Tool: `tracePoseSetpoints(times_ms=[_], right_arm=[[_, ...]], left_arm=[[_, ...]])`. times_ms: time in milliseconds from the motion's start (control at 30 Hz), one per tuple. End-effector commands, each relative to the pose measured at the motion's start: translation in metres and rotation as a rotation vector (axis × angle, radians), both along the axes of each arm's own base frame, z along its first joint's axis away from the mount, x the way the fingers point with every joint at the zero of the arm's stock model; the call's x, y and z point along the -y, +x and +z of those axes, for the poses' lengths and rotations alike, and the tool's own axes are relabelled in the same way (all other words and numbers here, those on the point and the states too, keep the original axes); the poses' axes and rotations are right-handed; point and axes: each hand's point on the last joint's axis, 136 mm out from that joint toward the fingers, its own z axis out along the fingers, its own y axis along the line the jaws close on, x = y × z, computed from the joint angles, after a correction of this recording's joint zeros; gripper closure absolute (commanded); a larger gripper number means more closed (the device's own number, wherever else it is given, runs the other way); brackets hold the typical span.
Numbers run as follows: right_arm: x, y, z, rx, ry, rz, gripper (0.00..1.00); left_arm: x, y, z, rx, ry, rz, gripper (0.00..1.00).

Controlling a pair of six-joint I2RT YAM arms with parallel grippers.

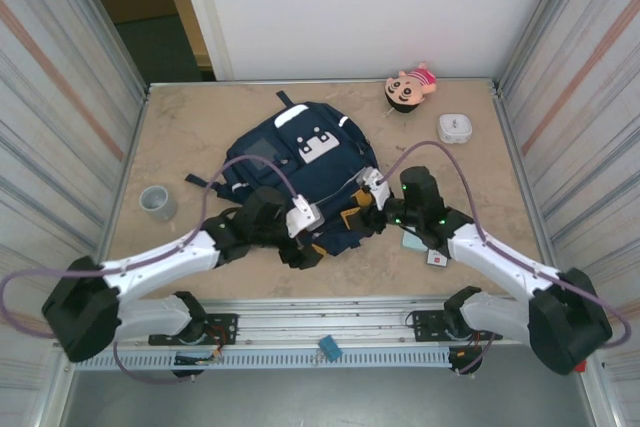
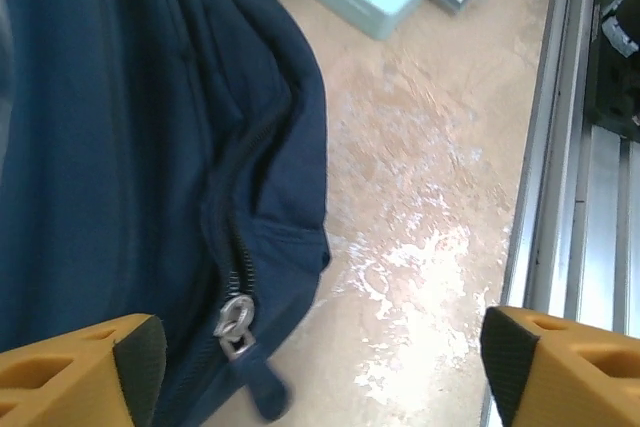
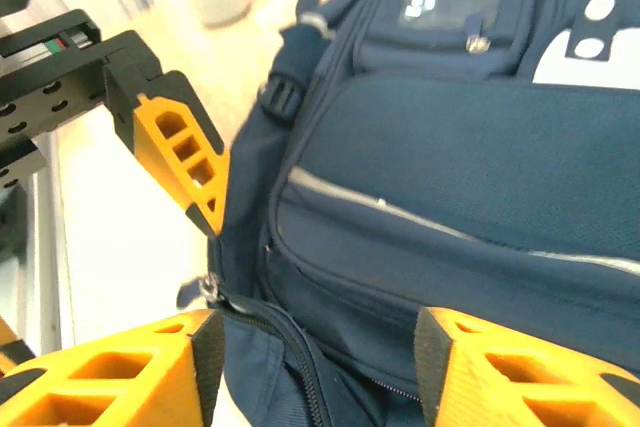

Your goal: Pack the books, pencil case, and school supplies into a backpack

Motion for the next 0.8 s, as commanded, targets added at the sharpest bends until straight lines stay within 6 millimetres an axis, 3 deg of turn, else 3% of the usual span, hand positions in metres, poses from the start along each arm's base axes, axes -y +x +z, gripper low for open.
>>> tracePoseSetpoints(times_ms=[0, 133, 400, 500, 567, 733, 767], right_arm=[[0.014, -0.002, 0.003, -0.179, 0.055, -0.139, 0.45], [0.032, 0.009, -0.009, -0.369, 0.077, -0.364, 0.45], [0.031, 0.013, -0.051, -0.625, 0.116, -0.487, 0.49], [0.027, 0.013, -0.058, -0.682, 0.119, -0.487, 0.5], [0.026, 0.014, -0.064, -0.709, 0.112, -0.491, 0.5], [0.035, 0.027, -0.086, -0.767, 0.092, -0.561, 0.54], [0.035, 0.03, -0.088, -0.771, 0.096, -0.562, 0.55]], left_arm=[[-0.022, -0.001, 0.007, 0.298, 0.086, -0.127, 0.16], [-0.044, 0.016, 0.0, 0.517, 0.239, -0.154, 0.17], [-0.062, 0.06, -0.046, 0.474, 0.443, -0.132, 0.24], [-0.061, 0.071, -0.06, 0.46, 0.456, -0.117, 0.36], [-0.056, 0.07, -0.064, 0.441, 0.447, -0.133, 0.5], [-0.035, 0.045, -0.047, 0.336, 0.296, -0.2, 0.92], [-0.032, 0.041, -0.043, 0.322, 0.266, -0.199, 0.96]])
